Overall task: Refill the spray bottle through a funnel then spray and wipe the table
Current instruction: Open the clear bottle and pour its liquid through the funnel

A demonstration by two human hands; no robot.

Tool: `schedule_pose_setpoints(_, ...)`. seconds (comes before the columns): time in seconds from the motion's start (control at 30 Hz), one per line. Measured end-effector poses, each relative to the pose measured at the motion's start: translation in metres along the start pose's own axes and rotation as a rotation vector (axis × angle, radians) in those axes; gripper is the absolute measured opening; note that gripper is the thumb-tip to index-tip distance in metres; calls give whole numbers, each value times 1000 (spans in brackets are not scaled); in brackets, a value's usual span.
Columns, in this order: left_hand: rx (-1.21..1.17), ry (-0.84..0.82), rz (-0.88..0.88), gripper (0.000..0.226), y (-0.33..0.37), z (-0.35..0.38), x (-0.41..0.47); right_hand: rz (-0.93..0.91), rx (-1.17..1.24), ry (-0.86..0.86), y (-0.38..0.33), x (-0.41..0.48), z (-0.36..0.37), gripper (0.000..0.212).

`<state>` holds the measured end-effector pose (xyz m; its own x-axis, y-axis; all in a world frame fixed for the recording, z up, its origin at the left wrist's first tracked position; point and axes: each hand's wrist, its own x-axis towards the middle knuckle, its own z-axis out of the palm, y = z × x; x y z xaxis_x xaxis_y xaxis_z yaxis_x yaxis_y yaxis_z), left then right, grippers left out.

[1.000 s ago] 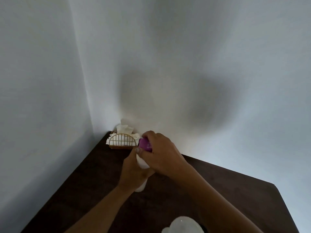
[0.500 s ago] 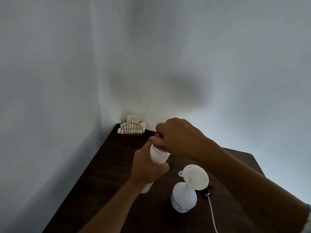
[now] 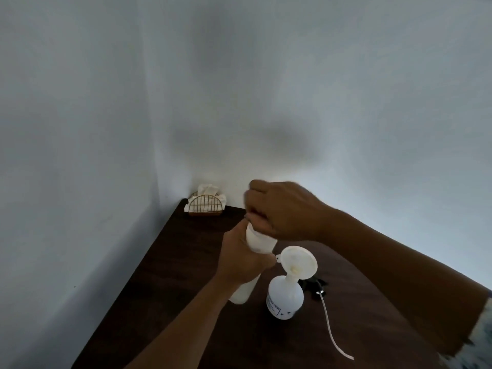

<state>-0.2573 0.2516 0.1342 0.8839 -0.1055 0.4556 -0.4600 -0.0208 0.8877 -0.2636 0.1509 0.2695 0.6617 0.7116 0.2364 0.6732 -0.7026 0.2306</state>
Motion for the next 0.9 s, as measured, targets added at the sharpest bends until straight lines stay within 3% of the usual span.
schedule_pose_setpoints(0.07, -26, -53, -19, 44, 2, 8, -4, -92, 25, -6, -4, -8, -8, 20)
schedule_pose_setpoints(0.17, -20, -33, -35, 42, 8, 19, -9, -111, 35, -18, -1, -14, -14, 29)
schedule_pose_setpoints(0.27, 3, -15, -21, 43, 15, 19, -5, 146, 14, 74, 4, -21, -16, 54)
schedule_pose_setpoints(0.33, 47, 3, -6, 49, 22, 16, -1, 268, -19, 66, 11, -26, -20, 59)
schedule_pose_setpoints(0.47, 62, 9, 6, 49, 26, 13, -2, 134, 268, -179, 21, -28, -31, 32)
schedule_pose_setpoints(0.5, 60, 12, -1, 49, 27, 14, -3, 108, 339, -226, 22, -28, -35, 36)
schedule_pose_setpoints(0.6, 47, 16, -21, 48, 28, 17, -4, 158, 360, -180, 22, -30, -37, 47)
schedule_pose_setpoints(0.67, 43, 16, -26, 48, 30, 19, -4, 164, 246, -120, 23, -31, -39, 41)
schedule_pose_setpoints(0.77, 29, -1, -41, 48, 31, 21, -5, 53, 334, -208, 25, -31, -45, 30)
schedule_pose_setpoints(0.9, 70, 5, -74, 47, 32, 23, -7, 171, 316, -150, 24, -33, -46, 47)
